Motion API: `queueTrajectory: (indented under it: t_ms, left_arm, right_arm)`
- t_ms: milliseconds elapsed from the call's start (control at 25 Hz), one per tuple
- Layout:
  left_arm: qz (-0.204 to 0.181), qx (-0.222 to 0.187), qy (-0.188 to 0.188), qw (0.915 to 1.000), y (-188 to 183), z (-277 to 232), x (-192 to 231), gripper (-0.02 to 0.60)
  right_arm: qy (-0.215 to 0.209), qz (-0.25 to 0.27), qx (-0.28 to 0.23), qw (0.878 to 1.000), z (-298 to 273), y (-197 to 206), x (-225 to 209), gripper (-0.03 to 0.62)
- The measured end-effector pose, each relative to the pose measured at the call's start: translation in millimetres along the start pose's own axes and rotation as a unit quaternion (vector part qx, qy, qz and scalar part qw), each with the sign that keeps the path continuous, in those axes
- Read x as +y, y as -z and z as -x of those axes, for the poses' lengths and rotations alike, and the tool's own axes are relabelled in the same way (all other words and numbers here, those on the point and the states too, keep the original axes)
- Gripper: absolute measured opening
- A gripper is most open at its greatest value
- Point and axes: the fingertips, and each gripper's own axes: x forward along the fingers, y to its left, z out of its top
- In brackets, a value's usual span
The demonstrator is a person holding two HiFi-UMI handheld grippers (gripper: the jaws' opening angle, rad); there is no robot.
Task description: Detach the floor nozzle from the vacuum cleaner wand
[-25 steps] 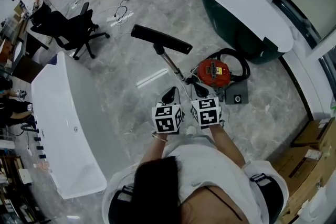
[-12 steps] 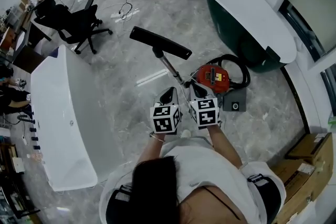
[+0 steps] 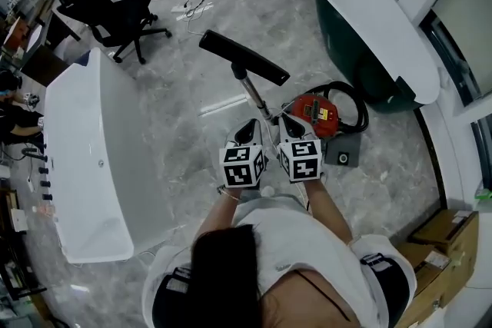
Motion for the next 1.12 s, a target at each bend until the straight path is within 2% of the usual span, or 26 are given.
queueTrajectory:
  t_ms: [280,480,1120]
  left_arm:
    - [0.015,-0.002,-0.014,0.9998,3,10,16,0.003]
    - [0.018,-0.007,-0.02,0.9996,3,8,21,0.003]
    - [0.023,-0.021,-0.041,0.9987,-11,-13,49,0.003]
  right_arm:
    - [-0.029,0.009,-0.021,0.999,2,-9,18,0.015]
    - [-0.064,-0.003,-0.034,0.997,2,-11,25,0.017]
    - [-0.107,0.031,-0.067,0.992,-18,-45,28,0.017]
